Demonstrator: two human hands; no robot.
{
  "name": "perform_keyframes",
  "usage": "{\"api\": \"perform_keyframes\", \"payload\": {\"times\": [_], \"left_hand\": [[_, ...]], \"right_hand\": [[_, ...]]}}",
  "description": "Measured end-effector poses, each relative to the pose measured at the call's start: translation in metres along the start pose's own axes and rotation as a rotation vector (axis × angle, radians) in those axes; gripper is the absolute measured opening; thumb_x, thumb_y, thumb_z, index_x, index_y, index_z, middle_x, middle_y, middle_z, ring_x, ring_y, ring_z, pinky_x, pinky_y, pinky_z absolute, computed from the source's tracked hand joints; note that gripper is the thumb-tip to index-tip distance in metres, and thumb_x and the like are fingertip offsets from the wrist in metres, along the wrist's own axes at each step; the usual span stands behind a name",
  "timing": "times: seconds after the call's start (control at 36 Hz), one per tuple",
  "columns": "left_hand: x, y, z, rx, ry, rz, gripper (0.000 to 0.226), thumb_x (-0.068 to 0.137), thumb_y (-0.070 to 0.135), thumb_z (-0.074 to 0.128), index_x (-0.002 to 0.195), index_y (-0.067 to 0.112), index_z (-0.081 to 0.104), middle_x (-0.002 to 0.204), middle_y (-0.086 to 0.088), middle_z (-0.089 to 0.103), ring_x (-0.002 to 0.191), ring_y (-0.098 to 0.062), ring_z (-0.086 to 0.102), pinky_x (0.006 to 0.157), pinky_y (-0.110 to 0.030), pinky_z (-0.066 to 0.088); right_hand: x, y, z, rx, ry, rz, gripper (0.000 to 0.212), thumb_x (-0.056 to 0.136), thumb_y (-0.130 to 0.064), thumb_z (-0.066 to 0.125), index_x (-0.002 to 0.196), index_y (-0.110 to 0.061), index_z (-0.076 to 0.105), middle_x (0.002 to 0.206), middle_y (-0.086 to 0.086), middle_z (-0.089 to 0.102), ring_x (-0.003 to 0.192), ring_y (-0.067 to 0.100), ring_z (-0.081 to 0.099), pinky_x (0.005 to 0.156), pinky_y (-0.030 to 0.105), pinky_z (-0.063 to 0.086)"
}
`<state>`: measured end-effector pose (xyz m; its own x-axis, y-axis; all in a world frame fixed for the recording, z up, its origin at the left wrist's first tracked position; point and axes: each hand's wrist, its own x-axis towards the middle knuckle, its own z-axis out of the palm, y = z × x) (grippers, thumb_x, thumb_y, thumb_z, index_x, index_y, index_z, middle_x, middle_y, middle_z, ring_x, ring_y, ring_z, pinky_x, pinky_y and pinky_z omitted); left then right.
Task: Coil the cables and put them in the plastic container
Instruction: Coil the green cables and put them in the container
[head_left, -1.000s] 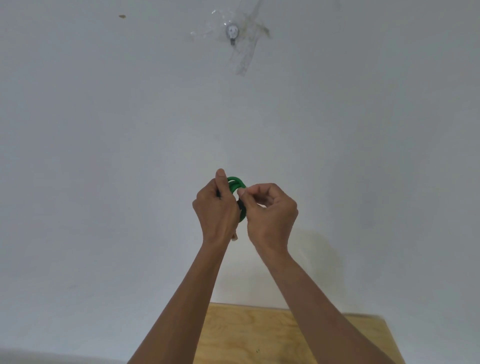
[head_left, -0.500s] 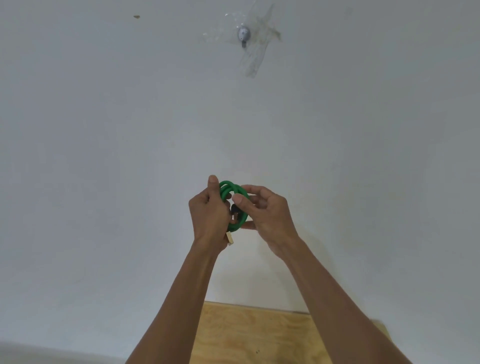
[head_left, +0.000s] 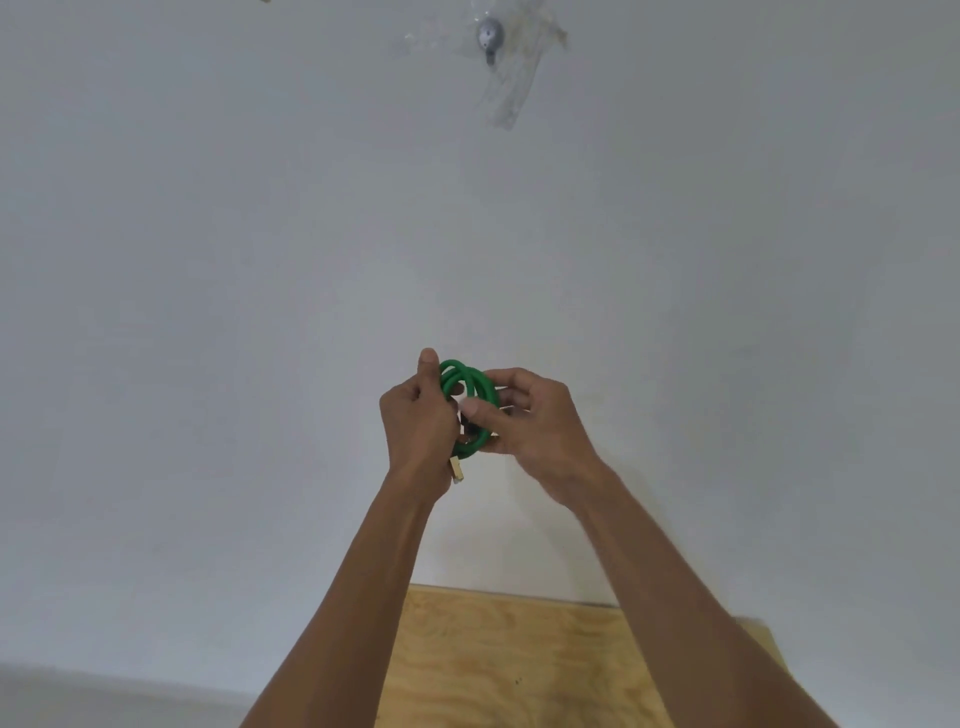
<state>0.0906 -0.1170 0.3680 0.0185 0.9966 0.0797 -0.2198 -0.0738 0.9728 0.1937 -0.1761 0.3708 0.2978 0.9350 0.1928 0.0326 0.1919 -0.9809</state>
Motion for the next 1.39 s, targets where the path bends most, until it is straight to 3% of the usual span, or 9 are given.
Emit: {"api": "perform_keyframes", "payload": {"times": [0.28, 0.47, 0.58, 0.69, 0.97, 1.14, 1.22, 1.31, 1.39], "left_hand": [[0.0, -0.012, 0.002, 0.074, 0.084, 0.04, 0.052, 0.103, 0.046, 0.045, 0.079, 0.007, 0.069, 0.061, 0.001, 0.062, 0.053, -0.01, 0.06, 0.052, -0.023, 0.048], [-0.002, -0.012, -0.002, 0.15, 0.051, 0.133, 0.063, 0.09, 0.064, 0.056, 0.073, 0.004, 0.067, 0.053, -0.006, 0.054, 0.047, -0.01, 0.053, 0.05, -0.025, 0.049], [-0.01, -0.01, 0.004, 0.25, -0.016, 0.228, 0.049, 0.089, 0.05, 0.068, 0.067, 0.006, 0.066, 0.046, 0.009, 0.054, 0.046, -0.003, 0.054, 0.053, -0.015, 0.043], [-0.015, -0.005, 0.011, 0.164, -0.146, 0.17, 0.046, 0.087, 0.037, 0.073, 0.066, -0.003, 0.063, 0.043, 0.007, 0.046, 0.042, -0.01, 0.05, 0.044, -0.026, 0.051], [-0.009, -0.011, 0.002, 0.002, -0.324, 0.051, 0.043, 0.086, 0.026, 0.076, 0.053, 0.008, 0.056, 0.044, 0.0, 0.051, 0.036, -0.015, 0.044, 0.044, -0.025, 0.039], [0.001, -0.016, -0.008, -0.007, -0.331, -0.064, 0.033, 0.085, 0.024, 0.078, 0.071, -0.002, 0.062, 0.044, -0.001, 0.036, 0.039, -0.016, 0.028, 0.046, -0.027, 0.029], [0.005, -0.021, -0.017, 0.023, -0.421, -0.126, 0.03, 0.08, 0.021, 0.081, 0.068, 0.001, 0.062, 0.047, -0.001, 0.033, 0.042, -0.016, 0.025, 0.05, -0.03, 0.025], [0.006, -0.024, -0.025, 0.113, -0.542, -0.149, 0.048, 0.065, 0.029, 0.085, 0.078, -0.013, 0.063, 0.047, -0.001, 0.033, 0.043, -0.017, 0.025, 0.05, -0.03, 0.025], [0.006, -0.029, -0.033, 0.173, -0.596, -0.141, 0.052, 0.059, 0.033, 0.085, 0.082, -0.01, 0.069, 0.051, -0.003, 0.037, 0.043, -0.016, 0.03, 0.048, -0.028, 0.027]], "right_hand": [[0.003, 0.02, 0.006, -0.195, 0.114, -0.031, 0.033, 0.078, -0.017, 0.083, 0.108, -0.016, 0.069, 0.095, 0.005, 0.073, 0.083, 0.023, 0.074, 0.072, 0.044, 0.063], [0.002, 0.011, -0.009, -0.026, -0.069, 0.127, 0.033, 0.08, -0.009, 0.081, 0.109, -0.004, 0.066, 0.102, 0.017, 0.071, 0.085, 0.03, 0.075, 0.071, 0.047, 0.063], [0.006, 0.018, -0.002, -0.242, 0.094, 0.092, 0.022, 0.082, -0.011, 0.078, 0.098, -0.01, 0.063, 0.098, 0.011, 0.067, 0.069, 0.025, 0.075, 0.06, 0.041, 0.063], [0.006, 0.022, 0.003, -0.305, 0.255, 0.026, 0.02, 0.085, -0.01, 0.071, 0.099, -0.017, 0.058, 0.094, 0.011, 0.064, 0.063, 0.028, 0.072, 0.053, 0.039, 0.062], [0.007, 0.023, -0.024, -0.31, -0.216, 0.065, 0.022, 0.092, -0.009, 0.057, 0.112, -0.014, 0.062, 0.104, 0.01, 0.071, 0.095, 0.025, 0.071, 0.074, 0.041, 0.062], [-0.004, 0.024, -0.031, -0.339, -0.402, 0.116, 0.01, 0.087, -0.034, 0.055, 0.082, -0.027, 0.058, 0.071, -0.011, 0.051, 0.071, 0.01, 0.049, 0.067, 0.035, 0.053], [-0.008, 0.033, -0.029, -0.626, -0.236, -0.06, 0.054, 0.096, -0.064, 0.036, 0.059, -0.024, 0.04, 0.054, -0.011, 0.038, 0.053, 0.009, 0.038, 0.056, 0.026, 0.037], [-0.008, 0.044, -0.031, -1.062, -0.112, -0.245, 0.073, 0.087, -0.078, 0.009, 0.058, -0.016, 0.036, 0.051, -0.002, 0.043, 0.05, 0.015, 0.041, 0.052, 0.03, 0.034], [-0.011, 0.05, -0.039, -1.132, -0.091, -0.242, 0.085, 0.082, -0.081, -0.005, 0.057, -0.014, 0.041, 0.051, 0.001, 0.047, 0.05, 0.017, 0.044, 0.053, 0.033, 0.038]]}}
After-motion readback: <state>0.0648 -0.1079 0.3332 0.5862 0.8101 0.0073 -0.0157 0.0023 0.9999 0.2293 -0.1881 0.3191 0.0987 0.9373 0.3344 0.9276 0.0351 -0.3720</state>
